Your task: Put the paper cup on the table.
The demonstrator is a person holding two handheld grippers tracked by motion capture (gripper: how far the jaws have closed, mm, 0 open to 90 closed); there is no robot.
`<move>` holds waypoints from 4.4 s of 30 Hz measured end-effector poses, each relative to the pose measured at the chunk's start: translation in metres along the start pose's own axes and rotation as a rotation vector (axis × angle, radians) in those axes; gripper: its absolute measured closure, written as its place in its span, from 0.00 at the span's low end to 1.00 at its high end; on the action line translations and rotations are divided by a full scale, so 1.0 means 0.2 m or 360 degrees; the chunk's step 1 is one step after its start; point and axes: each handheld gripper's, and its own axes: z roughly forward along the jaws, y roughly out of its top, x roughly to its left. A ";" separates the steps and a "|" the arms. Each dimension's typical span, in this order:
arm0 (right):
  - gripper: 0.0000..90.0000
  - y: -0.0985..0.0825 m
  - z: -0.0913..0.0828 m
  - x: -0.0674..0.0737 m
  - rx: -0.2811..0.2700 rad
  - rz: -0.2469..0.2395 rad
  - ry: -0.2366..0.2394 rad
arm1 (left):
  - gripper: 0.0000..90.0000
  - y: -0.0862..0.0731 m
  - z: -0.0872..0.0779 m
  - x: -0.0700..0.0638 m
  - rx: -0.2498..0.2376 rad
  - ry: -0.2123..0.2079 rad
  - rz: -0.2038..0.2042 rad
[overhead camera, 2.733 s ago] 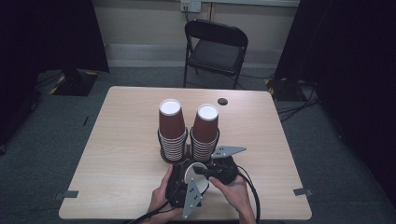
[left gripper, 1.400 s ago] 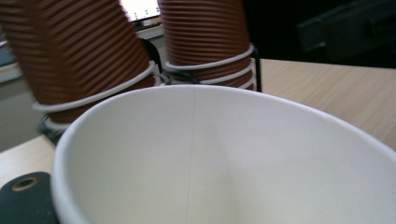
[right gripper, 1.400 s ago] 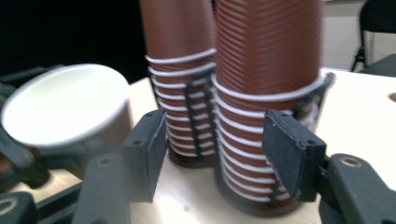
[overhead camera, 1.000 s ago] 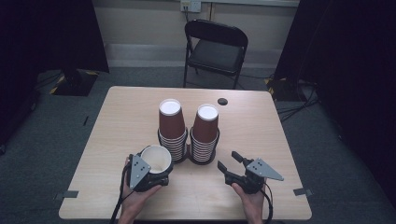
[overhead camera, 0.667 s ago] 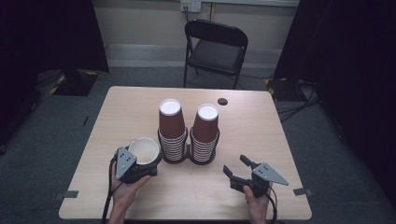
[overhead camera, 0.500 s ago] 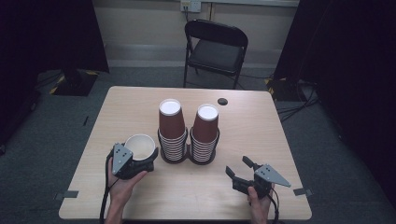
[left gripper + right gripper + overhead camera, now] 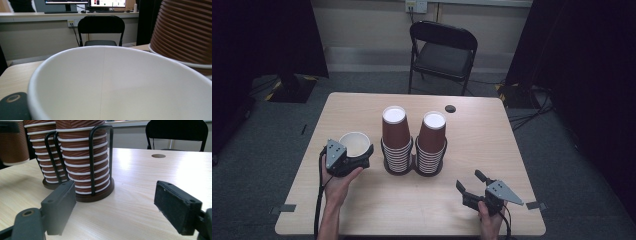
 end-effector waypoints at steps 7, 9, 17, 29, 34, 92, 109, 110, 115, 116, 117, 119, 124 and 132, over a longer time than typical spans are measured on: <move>0.17 -0.02 0.02 0.00 0.0007 -0.0020 -0.0013 | 0.09 -0.01 0.09 0.07 0.0041 0.0038 0.0000; 0.17 -0.02 0.01 0.00 -0.0004 -0.0018 -0.0011 | 0.09 -0.01 0.12 0.09 0.0045 0.0062 0.0001; 0.16 -0.02 0.01 0.01 -0.0022 -0.0033 -0.0001 | 0.08 -0.03 0.20 0.15 0.0052 0.0055 -0.0037; 0.17 -0.02 0.01 0.00 -0.0022 -0.0032 0.0006 | 0.07 -0.10 0.30 0.15 0.0190 0.0005 -0.0015; 0.16 -0.02 0.01 0.00 -0.0022 -0.0029 0.0006 | 0.07 -0.13 0.31 0.14 0.0208 0.0018 0.0006; 0.17 -0.02 0.01 0.00 -0.0028 -0.0021 0.0006 | 0.17 -0.25 0.17 0.13 0.0603 0.0179 -0.0014; 0.17 -0.02 0.00 0.00 -0.0039 -0.0018 0.0012 | 0.17 -0.25 -0.06 0.04 0.0405 -0.0032 -0.0084; 0.17 -0.02 0.00 0.00 -0.0039 -0.0016 0.0014 | 0.17 -0.26 -0.07 0.03 0.0395 -0.0039 -0.0091; 0.17 -0.02 0.00 0.00 -0.0036 -0.0013 0.0019 | 0.18 -0.28 -0.13 -0.04 0.0359 -0.0086 -0.0107; 0.17 -0.02 0.00 0.00 -0.0036 -0.0015 0.0020 | 0.18 -0.28 -0.13 -0.04 0.0359 -0.0086 -0.0107; 0.17 -0.02 0.00 0.00 -0.0037 -0.0017 0.0019 | 0.18 -0.28 -0.16 -0.07 0.0321 -0.0125 -0.0137; 0.17 -0.02 0.00 0.00 -0.0040 -0.0015 0.0017 | 0.18 -0.28 -0.19 -0.11 0.0299 -0.0146 -0.0133; 0.17 -0.02 0.00 0.00 -0.0032 -0.0014 0.0021 | 0.17 -0.28 -0.24 -0.18 0.0272 -0.0194 -0.0083; 0.17 -0.02 0.01 0.00 -0.0023 -0.0018 0.0022 | 0.17 -0.32 -0.25 -0.31 0.0235 -0.0303 -0.0025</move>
